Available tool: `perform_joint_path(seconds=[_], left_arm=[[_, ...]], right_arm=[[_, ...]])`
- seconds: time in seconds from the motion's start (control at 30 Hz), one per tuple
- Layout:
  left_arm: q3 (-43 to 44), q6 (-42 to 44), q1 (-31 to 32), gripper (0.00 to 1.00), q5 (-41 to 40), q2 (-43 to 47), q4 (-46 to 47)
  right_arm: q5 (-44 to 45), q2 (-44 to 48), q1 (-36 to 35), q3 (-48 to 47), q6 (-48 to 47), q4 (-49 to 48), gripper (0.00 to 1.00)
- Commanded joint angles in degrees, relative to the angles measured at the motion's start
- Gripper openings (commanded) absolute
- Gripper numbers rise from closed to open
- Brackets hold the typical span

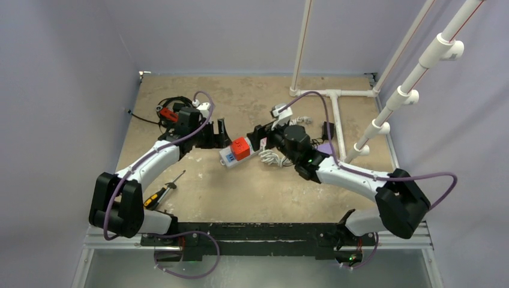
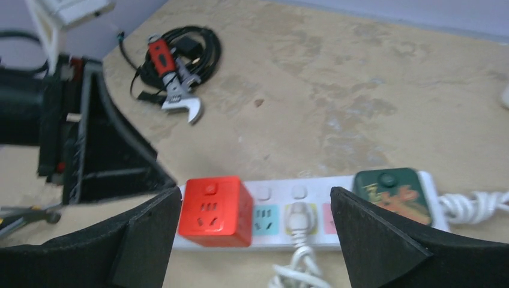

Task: Pull the plug off the socket

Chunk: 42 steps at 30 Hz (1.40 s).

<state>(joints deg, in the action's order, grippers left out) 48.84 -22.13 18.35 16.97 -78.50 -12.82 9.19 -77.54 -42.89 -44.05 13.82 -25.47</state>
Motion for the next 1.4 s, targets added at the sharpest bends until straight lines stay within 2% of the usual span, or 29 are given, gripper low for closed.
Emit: perform_joint_path(seconds=[0.0,0.27,0.47,0.6,0.7,0.8,1.17,1.3,1.37], left_arm=[[0.76,-1.68,-1.62,0.83,-2.06,-0.67,1.45],[0.99,-1.97,-3.13,0.83,-1.96,-1.39,1.61],[1.08,-1.95,-3.23,0.83,-2.19,-1.14,1.46],[1.26,-1.91,-3.28,0.83,-4.91,0.06,0.89],[0.58,-2.10,-3.28,0.83,-7.59,2.36,1.12],[0.47,-2.01,-3.23,0.83,-8.55,3.36,0.90],[0.90,-1.86,-3.27,0.83,-6.35,0.97,1.00],[0.99,-1.88,-3.30,0.84,-5.41,0.30,1.02],[1.09,-1.86,-3.30,0.84,-5.00,-0.08,1.04]], right_arm=[[6.36,-3.62,-6.43,-1.63,-1.22,-4.16,0.95],[17.40,-15.64,-14.88,-7.72,1.39,-1.61,0.96],[24.90,-19.39,-15.82,-9.67,4.08,1.10,0.96],[25.26,-21.06,-15.80,-10.59,3.62,0.77,0.96],[24.32,-23.05,-15.88,-12.00,2.65,0.85,0.91],[22.88,-24.57,-15.96,-12.64,1.54,0.43,0.79],[21.10,-29.16,-16.08,-15.39,-0.27,-0.52,0.75],[20.96,-30.94,-16.10,-16.23,-0.29,-0.19,0.65],[21.27,-31.18,-16.17,-16.16,-0.22,-0.27,0.56]])
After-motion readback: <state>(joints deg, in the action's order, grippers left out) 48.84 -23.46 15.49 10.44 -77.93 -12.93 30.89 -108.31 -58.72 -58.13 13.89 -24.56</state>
